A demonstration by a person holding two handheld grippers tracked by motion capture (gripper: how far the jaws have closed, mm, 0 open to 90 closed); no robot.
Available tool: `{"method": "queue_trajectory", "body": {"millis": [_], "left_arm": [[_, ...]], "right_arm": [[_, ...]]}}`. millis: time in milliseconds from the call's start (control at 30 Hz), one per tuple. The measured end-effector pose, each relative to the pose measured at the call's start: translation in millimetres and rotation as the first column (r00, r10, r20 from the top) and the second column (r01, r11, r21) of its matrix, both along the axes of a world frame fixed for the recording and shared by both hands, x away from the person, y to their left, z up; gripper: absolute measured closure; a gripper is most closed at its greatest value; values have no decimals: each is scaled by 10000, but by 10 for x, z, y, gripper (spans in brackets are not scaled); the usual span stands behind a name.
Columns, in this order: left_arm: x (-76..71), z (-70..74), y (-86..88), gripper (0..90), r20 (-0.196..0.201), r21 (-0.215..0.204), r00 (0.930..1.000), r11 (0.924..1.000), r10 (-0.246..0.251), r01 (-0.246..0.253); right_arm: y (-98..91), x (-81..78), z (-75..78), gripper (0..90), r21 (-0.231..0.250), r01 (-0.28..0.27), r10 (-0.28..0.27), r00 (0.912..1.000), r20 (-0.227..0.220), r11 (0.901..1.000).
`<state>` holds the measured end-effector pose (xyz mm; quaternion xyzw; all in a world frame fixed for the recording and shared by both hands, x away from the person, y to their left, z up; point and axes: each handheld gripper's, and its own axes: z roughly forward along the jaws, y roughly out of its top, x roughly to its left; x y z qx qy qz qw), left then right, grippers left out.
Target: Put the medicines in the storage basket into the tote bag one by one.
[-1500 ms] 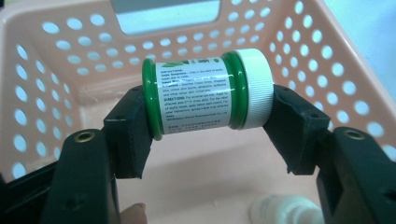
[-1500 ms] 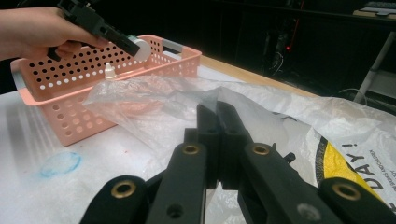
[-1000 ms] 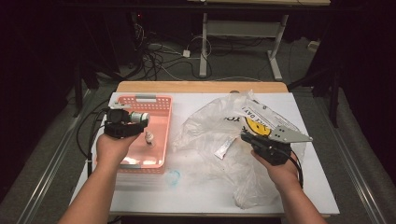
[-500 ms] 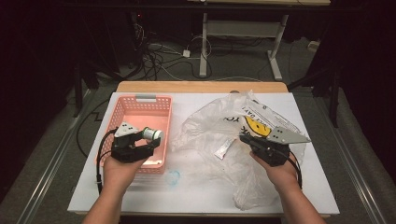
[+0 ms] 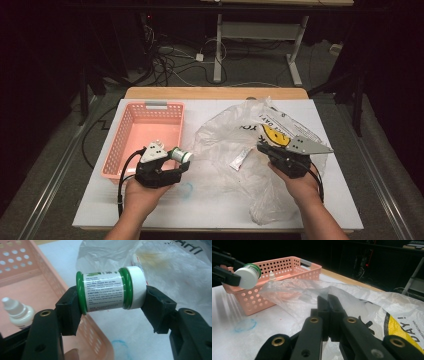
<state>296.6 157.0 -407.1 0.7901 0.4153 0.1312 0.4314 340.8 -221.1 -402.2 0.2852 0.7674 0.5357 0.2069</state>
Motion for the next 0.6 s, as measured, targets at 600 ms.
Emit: {"method": "queue_trajectory", "body": {"millis": [600], "left_arm": [[-130,1,-364,352,27,-211,9926,9924,-1214,1214]], "right_arm": [[10,-14,19,900,37,-32,32,10000,51,10000]]}}
